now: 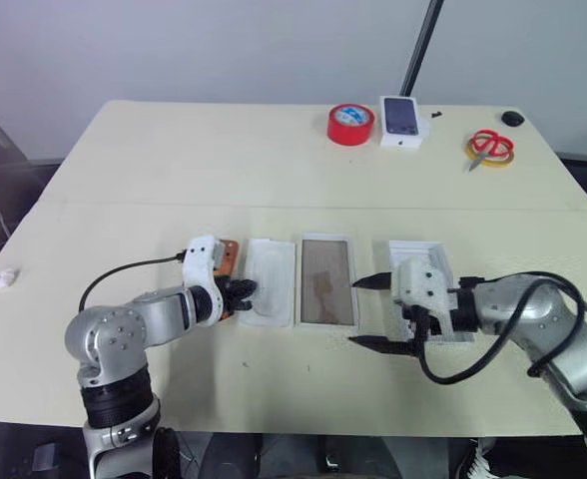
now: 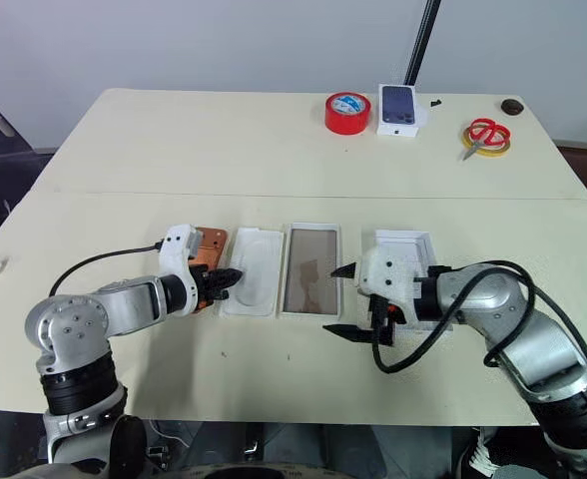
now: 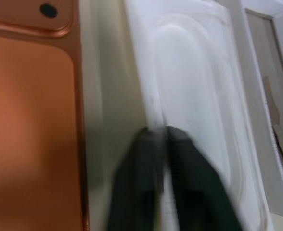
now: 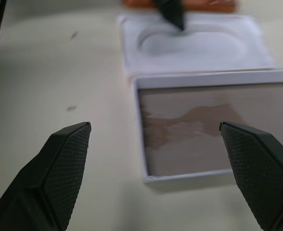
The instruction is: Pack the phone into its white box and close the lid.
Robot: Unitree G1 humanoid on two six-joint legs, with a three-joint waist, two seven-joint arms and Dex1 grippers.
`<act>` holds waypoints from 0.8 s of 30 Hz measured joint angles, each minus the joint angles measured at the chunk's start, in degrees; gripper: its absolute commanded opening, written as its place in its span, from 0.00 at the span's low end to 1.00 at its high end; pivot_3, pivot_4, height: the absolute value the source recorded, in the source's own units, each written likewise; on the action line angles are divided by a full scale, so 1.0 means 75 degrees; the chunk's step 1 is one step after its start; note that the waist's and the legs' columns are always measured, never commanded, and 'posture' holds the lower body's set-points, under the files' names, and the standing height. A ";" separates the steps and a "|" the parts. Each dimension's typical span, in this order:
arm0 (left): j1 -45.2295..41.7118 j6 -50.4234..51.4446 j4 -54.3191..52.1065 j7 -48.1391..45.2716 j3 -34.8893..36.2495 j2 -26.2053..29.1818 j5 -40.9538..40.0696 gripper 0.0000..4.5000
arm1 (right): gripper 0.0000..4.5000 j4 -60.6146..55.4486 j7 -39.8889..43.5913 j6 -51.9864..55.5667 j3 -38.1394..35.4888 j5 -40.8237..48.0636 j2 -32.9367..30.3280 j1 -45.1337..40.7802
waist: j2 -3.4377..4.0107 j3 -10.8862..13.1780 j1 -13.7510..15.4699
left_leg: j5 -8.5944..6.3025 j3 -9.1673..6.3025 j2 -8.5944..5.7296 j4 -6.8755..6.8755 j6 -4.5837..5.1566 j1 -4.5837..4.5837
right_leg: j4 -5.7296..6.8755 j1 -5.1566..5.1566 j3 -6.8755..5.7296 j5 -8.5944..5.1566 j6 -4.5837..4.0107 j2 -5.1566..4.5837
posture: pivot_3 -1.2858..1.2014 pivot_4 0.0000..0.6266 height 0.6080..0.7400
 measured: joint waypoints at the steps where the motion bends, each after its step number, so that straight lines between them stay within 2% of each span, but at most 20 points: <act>1: -0.0016 0.0024 0.0000 -0.0007 0.0045 -0.0056 0.0033 0.03 | 1.00 0.0000 0.0001 -0.0018 0.0198 -0.0124 0.0023 -0.0059 | 0.0000 0.0000 0.0000 | 0.0001 0.0000 0.0001 0.0000 -0.0002 0.0000 | 0.0000 0.0000 0.0000 0.0000 0.0000 -0.0001 | 0.52 0.24 0.94; 2: -0.0025 0.0025 0.0001 -0.0014 0.0106 -0.0119 0.0067 0.03 | 1.00 0.0012 -0.0002 -0.0051 0.0363 -0.0279 0.0065 -0.0090 | 0.0000 0.0000 0.0001 | 0.0001 0.0000 0.0002 0.0001 -0.0002 -0.0001 | 0.0000 0.0000 0.0000 0.0000 0.0000 -0.0002 | 0.52 0.24 0.94; 5: -0.0191 0.0025 0.0015 -0.0018 0.0666 -0.0433 0.0062 0.00 | 0.81 0.0200 -0.0025 -0.0190 0.0888 -0.0717 0.0280 -0.0192 | -0.0004 0.0003 0.0001 | 0.0003 -0.0001 0.0004 0.0002 -0.0005 -0.0001 | 0.0000 0.0000 -0.0001 0.0000 0.0000 -0.0003 | 0.52 0.24 0.94; 12: -0.0470 0.0024 0.0021 -0.0001 0.1655 -0.0660 -0.0122 0.00 | 0.03 0.0966 -0.0350 -0.0538 0.1692 -0.1811 0.0841 -0.0531 | -0.0006 0.0004 -0.0005 | 0.0006 -0.0004 0.0004 0.0001 -0.0010 -0.0002 | 0.0000 -0.0002 -0.0003 0.0000 0.0000 -0.0001 | 0.52 0.24 0.94; 18: -0.0709 0.0024 0.0017 0.0051 0.2147 -0.0452 -0.0274 0.00 | 0.01 0.0991 -0.0242 -0.0633 0.1839 -0.1987 0.1140 -0.0585 | -0.0009 0.0005 -0.0003 | 0.0008 -0.0008 0.0006 0.0001 -0.0015 -0.0002 | 0.0001 0.0000 -0.0007 0.0000 0.0000 -0.0003 | 0.52 0.24 0.94; 24: -0.0742 0.0024 -0.0076 0.0180 0.2014 -0.0349 -0.0410 0.00 | 0.01 0.1076 -0.0567 -0.0267 0.2025 -0.2187 0.1995 -0.1016 | -0.0009 0.0005 -0.0013 | 0.0012 -0.0010 0.0010 0.0000 -0.0023 -0.0002 | 0.0004 -0.0001 -0.0008 0.0000 -0.0001 -0.0007 | 0.52 0.24 0.94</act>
